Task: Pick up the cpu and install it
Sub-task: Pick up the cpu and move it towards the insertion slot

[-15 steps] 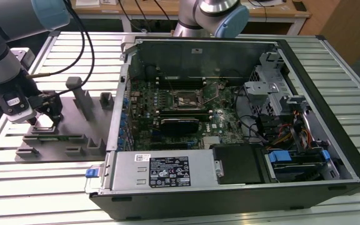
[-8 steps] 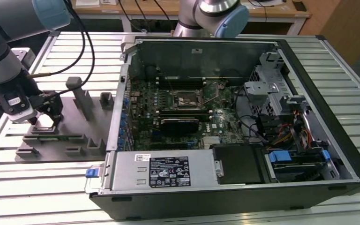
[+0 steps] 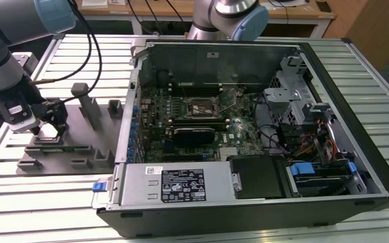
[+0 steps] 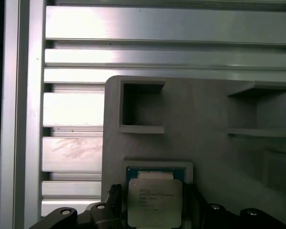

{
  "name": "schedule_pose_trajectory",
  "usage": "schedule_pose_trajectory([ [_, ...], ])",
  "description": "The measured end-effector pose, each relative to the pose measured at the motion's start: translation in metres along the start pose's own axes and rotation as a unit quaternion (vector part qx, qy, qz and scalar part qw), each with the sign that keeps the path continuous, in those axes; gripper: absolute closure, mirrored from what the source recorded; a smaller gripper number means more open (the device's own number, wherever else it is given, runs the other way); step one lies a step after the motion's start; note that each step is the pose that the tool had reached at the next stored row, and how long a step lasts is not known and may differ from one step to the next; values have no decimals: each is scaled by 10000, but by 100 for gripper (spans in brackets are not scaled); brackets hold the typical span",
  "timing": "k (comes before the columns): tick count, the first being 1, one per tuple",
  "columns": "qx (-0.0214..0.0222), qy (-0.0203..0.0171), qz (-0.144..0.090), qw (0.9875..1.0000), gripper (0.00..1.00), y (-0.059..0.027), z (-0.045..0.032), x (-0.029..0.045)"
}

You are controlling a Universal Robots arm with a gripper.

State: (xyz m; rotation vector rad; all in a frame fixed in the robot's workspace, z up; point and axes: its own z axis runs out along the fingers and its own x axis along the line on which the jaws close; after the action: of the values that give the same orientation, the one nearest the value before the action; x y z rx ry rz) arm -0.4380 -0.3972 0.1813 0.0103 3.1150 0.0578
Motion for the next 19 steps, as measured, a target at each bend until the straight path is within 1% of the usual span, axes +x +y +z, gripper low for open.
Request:
schedule_pose_trajectory([
  [10,-1,0,0,10000,35,5,6,4],
  [11,-1,0,0,10000,37,5,6,4],
  [12,-1,0,0,10000,43,5,6,4],
  [13,-1,0,0,10000,43,5,6,3],
  [14,-1,0,0,10000,45,5,6,4],
  [19,-1,0,0,10000,45,5,6,3],
])
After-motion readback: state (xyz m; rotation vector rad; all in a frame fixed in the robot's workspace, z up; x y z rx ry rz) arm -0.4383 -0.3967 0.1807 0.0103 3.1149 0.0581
